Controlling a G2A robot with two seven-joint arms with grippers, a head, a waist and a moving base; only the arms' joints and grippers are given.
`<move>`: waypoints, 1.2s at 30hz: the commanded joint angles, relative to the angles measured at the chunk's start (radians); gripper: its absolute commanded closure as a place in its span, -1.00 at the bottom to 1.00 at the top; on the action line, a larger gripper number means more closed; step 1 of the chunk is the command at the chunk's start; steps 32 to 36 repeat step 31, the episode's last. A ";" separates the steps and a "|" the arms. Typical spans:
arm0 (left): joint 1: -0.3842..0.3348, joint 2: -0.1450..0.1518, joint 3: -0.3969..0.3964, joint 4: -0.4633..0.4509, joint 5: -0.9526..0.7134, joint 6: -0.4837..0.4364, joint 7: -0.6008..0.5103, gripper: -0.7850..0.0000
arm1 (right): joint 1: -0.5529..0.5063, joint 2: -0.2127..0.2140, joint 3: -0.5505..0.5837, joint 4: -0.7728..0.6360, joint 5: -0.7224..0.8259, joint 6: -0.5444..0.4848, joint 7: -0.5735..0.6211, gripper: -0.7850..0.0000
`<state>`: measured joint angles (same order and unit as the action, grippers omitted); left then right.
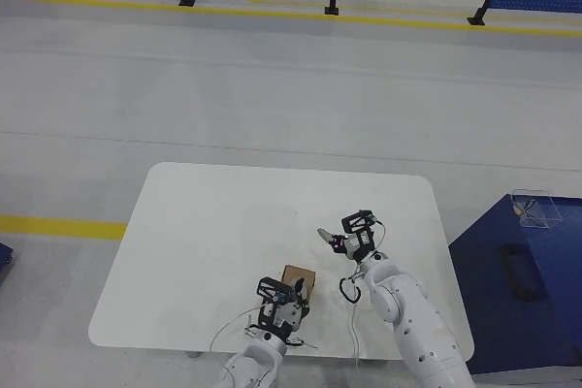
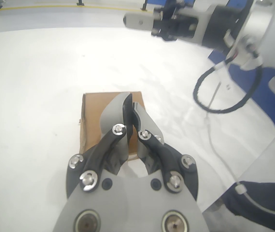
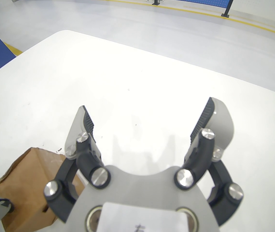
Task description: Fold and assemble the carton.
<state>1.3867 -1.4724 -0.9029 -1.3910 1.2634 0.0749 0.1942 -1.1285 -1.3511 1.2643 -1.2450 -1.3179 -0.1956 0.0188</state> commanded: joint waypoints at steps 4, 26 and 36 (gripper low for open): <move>-0.013 0.000 -0.001 0.037 0.042 0.025 -0.048 1.00 | 0.000 0.000 0.000 0.000 0.000 0.000 0.000 -1.00; 0.055 0.008 -0.039 -0.074 0.019 -0.051 0.270 -0.50 | 0.000 0.000 0.000 0.000 0.000 0.000 0.000 -1.00; 0.055 0.008 -0.039 -0.074 0.019 -0.051 0.270 -0.92 | 0.000 0.000 0.000 0.000 0.000 0.000 0.000 -1.00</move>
